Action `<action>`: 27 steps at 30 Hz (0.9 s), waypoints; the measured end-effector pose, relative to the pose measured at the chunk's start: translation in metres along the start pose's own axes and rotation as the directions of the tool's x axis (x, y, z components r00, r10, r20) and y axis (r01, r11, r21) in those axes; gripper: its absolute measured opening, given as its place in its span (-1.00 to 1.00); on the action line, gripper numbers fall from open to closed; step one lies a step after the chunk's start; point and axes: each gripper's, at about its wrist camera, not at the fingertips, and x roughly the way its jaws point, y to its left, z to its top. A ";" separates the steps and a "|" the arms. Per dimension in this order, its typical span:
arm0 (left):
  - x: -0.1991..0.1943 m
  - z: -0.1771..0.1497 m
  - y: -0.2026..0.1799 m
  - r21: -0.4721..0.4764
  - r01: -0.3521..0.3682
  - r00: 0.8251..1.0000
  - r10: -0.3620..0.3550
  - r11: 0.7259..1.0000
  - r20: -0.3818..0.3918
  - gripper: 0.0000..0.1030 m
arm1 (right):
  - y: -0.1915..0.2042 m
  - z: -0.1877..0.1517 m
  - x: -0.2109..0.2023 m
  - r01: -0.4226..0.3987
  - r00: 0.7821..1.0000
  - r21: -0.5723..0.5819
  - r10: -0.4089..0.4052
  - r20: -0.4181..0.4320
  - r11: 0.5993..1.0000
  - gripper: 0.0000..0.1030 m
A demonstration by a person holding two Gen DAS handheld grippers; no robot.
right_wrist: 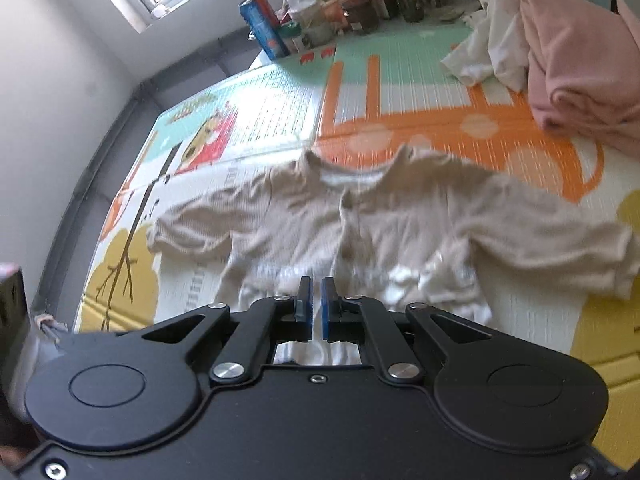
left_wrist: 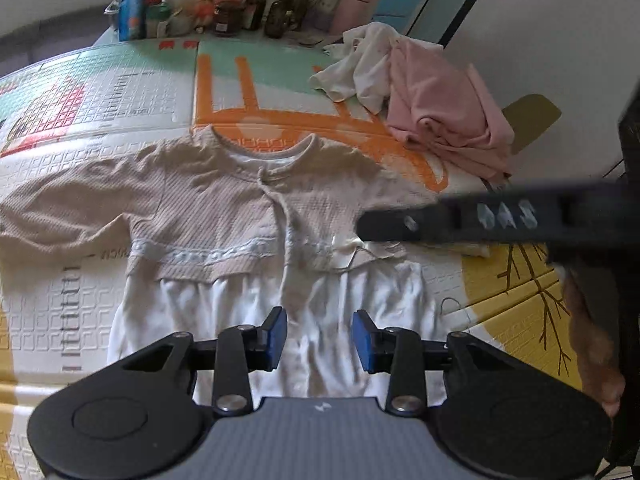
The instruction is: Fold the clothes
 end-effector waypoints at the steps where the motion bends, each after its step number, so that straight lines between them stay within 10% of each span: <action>1: 0.003 0.000 -0.001 -0.002 0.003 1.000 -0.003 1.000 -0.002 -0.25 | 0.000 0.005 0.004 0.002 1.000 0.005 -0.002 -0.002 1.000 -0.92; 27: 0.053 -0.022 0.005 -0.064 0.013 0.996 -0.019 0.998 -0.090 -0.22 | -0.010 0.031 0.124 0.089 0.984 0.005 -0.087 -0.157 0.996 -0.92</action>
